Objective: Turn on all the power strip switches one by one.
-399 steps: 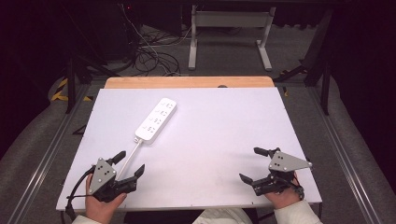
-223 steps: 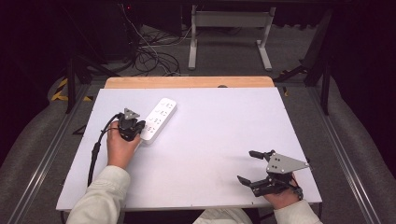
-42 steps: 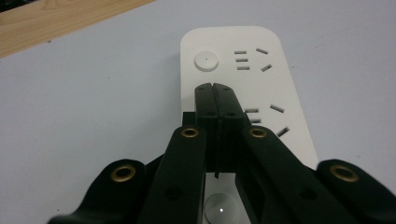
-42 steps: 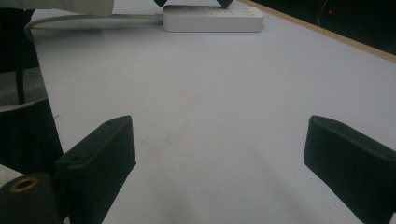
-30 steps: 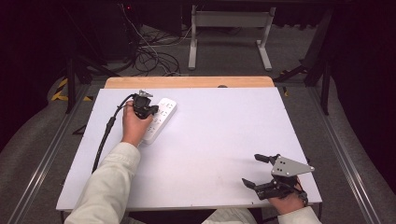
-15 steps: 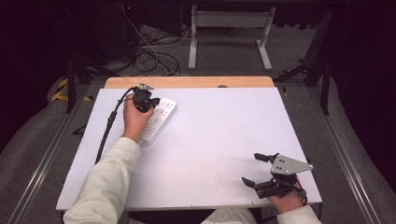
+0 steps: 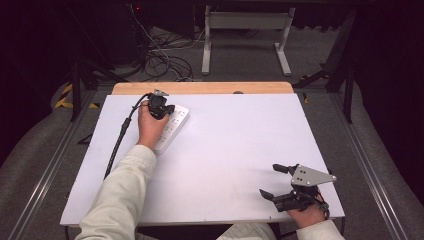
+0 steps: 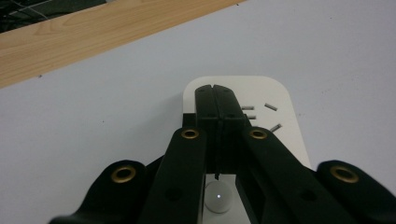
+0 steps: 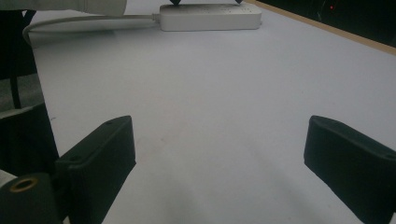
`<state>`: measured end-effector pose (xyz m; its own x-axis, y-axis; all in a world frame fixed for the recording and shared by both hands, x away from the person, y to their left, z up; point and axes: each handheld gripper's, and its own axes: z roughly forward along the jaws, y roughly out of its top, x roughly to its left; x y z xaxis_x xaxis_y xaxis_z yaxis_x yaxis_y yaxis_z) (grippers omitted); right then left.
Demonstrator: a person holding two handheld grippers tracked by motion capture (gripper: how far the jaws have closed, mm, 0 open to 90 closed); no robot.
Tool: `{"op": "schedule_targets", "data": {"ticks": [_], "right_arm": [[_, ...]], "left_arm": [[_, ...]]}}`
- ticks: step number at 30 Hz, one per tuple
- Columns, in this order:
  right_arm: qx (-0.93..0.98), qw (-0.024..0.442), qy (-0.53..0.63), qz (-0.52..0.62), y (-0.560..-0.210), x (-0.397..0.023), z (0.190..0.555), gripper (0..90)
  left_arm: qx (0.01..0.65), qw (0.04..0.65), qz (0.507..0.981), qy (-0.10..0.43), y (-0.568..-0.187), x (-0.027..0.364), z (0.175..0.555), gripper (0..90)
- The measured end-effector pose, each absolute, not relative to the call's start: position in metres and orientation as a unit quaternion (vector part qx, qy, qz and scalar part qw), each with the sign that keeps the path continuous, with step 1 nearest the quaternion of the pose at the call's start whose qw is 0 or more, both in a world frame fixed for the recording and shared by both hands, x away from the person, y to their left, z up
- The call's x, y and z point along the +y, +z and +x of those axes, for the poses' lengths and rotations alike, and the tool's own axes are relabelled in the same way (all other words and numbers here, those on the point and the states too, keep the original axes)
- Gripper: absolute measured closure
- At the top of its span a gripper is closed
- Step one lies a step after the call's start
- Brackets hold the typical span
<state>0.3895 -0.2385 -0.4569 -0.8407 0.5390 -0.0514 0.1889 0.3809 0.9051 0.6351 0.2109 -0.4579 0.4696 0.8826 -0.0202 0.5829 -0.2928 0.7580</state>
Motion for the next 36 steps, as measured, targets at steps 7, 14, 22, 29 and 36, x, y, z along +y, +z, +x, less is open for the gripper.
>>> {"op": "schedule_targets", "data": {"ticks": [7, 14, 22, 29, 36], "right_arm": [[0.813, 0.171, 0.509, 0.225, -0.457, -0.238, 0.39, 9.4], [0.813, 0.17, 0.509, 0.225, -0.457, -0.239, 0.39, 9.4], [0.813, 0.17, 0.51, 0.224, -0.457, -0.239, 0.39, 9.4], [0.813, 0.17, 0.51, 0.223, -0.457, -0.239, 0.389, 9.4], [0.813, 0.17, 0.51, 0.223, -0.457, -0.239, 0.39, 9.4]], "left_arm": [[0.466, 0.348, 0.785, 0.213, -0.457, 0.206, 0.638, 89.9], [0.468, 0.343, 0.786, 0.213, -0.456, 0.205, 0.642, 90.0], [0.463, 0.323, 0.798, 0.209, -0.452, 0.2, 0.645, 90.0], [0.466, 0.319, 0.797, 0.214, -0.452, 0.199, 0.645, 90.0], [0.469, 0.313, 0.797, 0.215, -0.452, 0.201, 0.645, 90.0]]}}
